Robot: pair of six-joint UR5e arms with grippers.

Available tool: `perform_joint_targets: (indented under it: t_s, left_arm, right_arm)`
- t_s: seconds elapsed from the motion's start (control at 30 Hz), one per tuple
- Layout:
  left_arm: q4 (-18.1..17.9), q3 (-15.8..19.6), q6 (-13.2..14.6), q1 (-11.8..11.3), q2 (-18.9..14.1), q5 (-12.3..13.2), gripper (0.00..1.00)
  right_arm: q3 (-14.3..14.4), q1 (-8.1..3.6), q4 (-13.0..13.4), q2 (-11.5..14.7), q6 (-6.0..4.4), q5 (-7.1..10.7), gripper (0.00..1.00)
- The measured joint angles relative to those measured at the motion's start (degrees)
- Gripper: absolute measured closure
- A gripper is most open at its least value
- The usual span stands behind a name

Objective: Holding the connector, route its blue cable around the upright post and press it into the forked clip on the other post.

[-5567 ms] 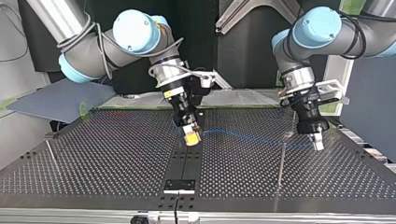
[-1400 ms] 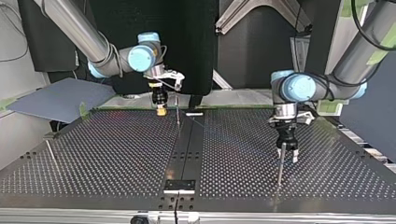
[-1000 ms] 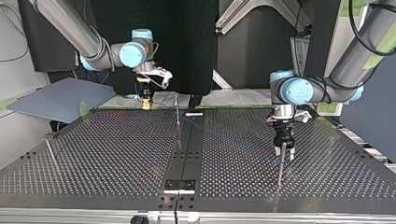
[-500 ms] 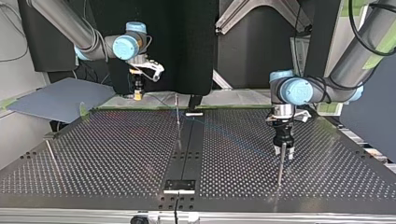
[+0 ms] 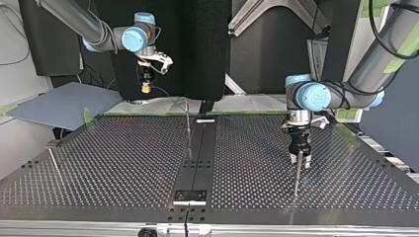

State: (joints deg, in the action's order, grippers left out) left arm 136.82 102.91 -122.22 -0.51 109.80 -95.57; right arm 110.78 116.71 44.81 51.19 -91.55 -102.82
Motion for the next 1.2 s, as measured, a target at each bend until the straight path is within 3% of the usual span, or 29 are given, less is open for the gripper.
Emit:
perform_joint_targets:
  t_s: [0.17, 0.33, 0.73, 0.93, 1.2]
  left_arm:
    - [0.11, -0.01, 0.12, 0.00, 0.01, 0.00, 0.00]
    - [0.21, -0.01, 0.20, 0.01, 0.00, 0.00, 0.00]
    - [0.36, -0.01, 0.23, 0.02, 0.00, 0.00, 0.00]
    - [0.46, -0.01, 0.26, 0.07, 0.01, 0.09, 0.00]
    - [0.71, -0.01, 0.36, 0.48, 0.00, 0.17, 0.00]
  right_arm:
    - [2.63, -0.31, 2.61, -2.61, -2.01, 0.05, 1.00]
    - [4.92, -0.99, 5.15, -5.14, -2.65, 0.15, 1.00]
    - [5.57, -3.51, 11.38, -11.39, -1.91, 0.66, 1.00]
    - [4.56, -4.69, 14.28, -14.26, -1.52, 1.15, 1.00]
    - [2.43, -5.10, 16.22, -17.45, -0.33, 2.53, 1.00]
